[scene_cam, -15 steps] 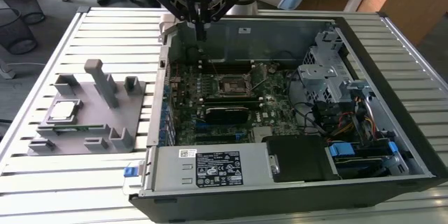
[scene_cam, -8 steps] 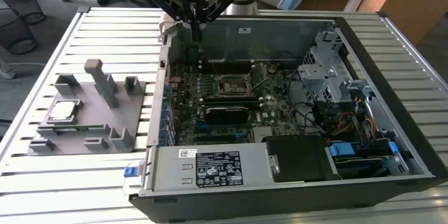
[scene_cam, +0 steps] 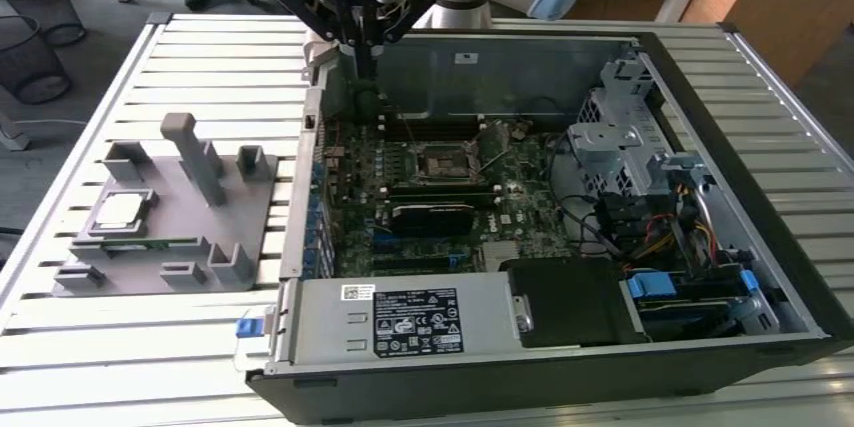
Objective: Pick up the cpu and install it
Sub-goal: 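Reach for the cpu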
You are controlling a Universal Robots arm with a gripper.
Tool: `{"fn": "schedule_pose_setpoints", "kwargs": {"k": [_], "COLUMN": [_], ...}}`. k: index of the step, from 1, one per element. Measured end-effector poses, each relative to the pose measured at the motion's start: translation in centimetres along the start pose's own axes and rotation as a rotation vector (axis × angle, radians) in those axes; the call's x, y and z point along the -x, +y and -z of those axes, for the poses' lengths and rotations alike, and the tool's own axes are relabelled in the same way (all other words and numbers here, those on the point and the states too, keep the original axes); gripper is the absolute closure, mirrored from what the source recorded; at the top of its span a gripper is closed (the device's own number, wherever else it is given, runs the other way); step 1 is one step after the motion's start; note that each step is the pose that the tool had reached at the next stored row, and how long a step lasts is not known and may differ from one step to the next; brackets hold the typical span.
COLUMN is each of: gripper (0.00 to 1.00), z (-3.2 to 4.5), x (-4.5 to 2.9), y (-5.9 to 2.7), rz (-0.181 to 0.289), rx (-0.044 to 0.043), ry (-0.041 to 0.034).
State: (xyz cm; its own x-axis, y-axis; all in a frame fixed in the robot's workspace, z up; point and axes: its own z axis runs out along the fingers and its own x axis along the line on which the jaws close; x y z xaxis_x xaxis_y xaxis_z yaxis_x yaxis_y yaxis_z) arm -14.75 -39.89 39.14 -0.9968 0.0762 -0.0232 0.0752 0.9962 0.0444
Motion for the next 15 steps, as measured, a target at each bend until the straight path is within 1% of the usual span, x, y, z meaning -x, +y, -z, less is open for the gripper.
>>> {"fn": "schedule_pose_setpoints", "kwargs": {"k": [15], "gripper": [0.89], "z": [-0.12], "x": [-1.15], "y": [-0.09], "rz": [0.000], "rx": [-0.0003], "ry": [0.0029]}}
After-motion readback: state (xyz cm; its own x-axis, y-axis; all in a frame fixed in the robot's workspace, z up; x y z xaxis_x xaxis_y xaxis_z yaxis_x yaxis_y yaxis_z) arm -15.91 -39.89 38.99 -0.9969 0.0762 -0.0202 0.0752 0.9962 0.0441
